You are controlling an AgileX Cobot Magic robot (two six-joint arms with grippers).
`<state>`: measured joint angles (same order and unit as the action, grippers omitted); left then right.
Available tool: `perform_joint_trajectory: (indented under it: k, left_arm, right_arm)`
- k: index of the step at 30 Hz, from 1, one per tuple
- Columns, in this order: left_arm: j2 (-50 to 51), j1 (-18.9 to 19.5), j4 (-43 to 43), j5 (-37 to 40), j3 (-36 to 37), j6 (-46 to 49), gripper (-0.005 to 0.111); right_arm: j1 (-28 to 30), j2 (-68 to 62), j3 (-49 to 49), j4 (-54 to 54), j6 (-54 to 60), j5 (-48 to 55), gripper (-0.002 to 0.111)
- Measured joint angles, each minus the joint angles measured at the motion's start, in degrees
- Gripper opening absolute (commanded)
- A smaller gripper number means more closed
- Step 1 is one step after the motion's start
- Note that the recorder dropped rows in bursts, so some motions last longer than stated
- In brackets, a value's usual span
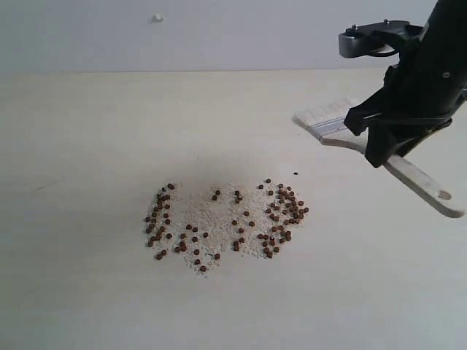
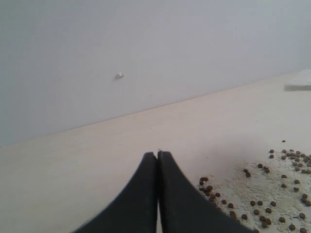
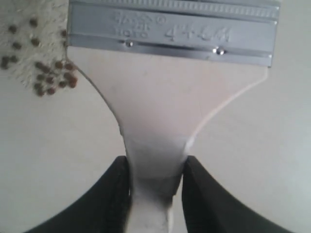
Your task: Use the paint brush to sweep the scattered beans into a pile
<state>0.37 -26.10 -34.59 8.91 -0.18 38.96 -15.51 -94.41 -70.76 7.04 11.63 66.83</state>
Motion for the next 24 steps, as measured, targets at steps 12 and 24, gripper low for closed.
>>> perform_joint_trajectory:
  k: [12,24]
  left_arm:
    - [0.0,0.0,0.0,-3.3,0.0,0.0,0.0]
    - [0.0,-3.3,-1.2,-4.5,-1.7,0.0,0.0]
  right_arm:
    - [0.0,9.9,2.0,14.4,8.8,3.4,0.0]
    - [-9.3,9.9,2.3,14.8,10.5,3.5,0.0]
